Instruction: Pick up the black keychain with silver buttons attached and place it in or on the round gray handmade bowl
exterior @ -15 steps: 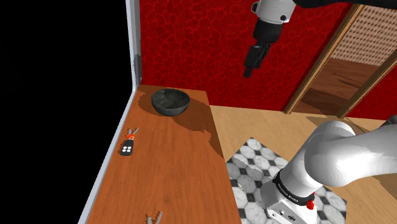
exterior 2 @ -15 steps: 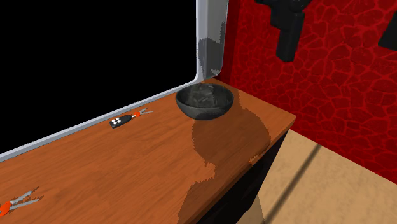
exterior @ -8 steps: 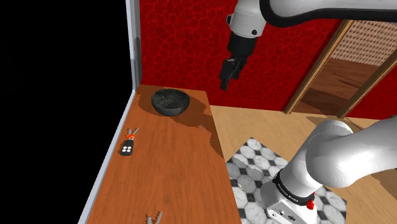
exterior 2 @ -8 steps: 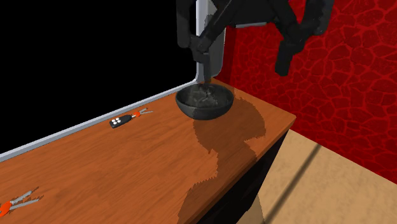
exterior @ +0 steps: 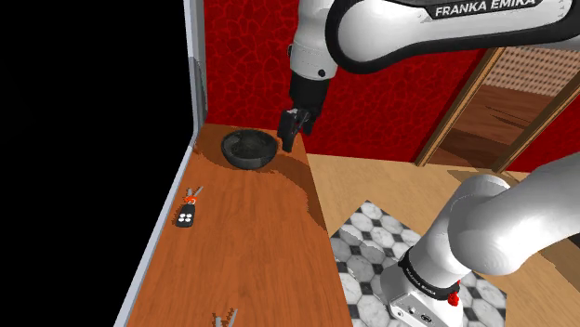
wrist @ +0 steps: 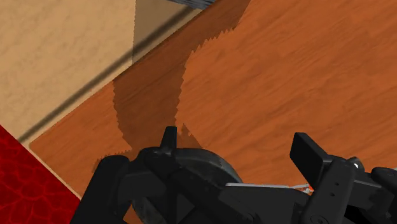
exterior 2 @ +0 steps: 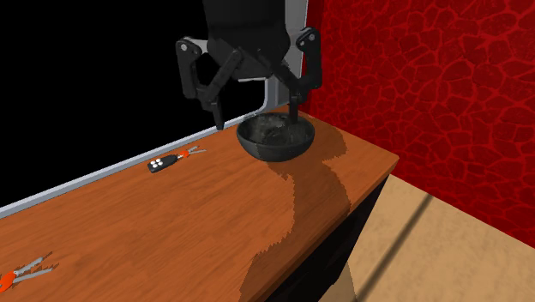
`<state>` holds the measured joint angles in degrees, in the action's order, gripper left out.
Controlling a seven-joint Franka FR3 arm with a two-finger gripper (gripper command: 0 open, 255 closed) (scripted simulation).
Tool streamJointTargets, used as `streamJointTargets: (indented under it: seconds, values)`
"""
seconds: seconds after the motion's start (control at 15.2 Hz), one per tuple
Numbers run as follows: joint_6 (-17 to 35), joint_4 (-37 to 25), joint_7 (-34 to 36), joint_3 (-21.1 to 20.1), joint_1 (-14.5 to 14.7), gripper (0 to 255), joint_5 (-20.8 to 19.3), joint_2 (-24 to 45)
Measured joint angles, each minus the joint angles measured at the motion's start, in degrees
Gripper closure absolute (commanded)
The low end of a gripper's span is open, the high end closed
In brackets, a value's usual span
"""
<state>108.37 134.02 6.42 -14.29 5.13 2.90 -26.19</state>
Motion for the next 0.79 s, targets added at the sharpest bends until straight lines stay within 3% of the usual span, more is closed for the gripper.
streamJointTargets:
  seconds: [0.33, 0.79]
  values:
    - [5.51, -2.82, 4.58, -4.31, 1.48, 0, 0.5, 8.06]
    - [11.45, -10.25, 11.7, -9.51, 3.33, 0, -2.34, 21.49]
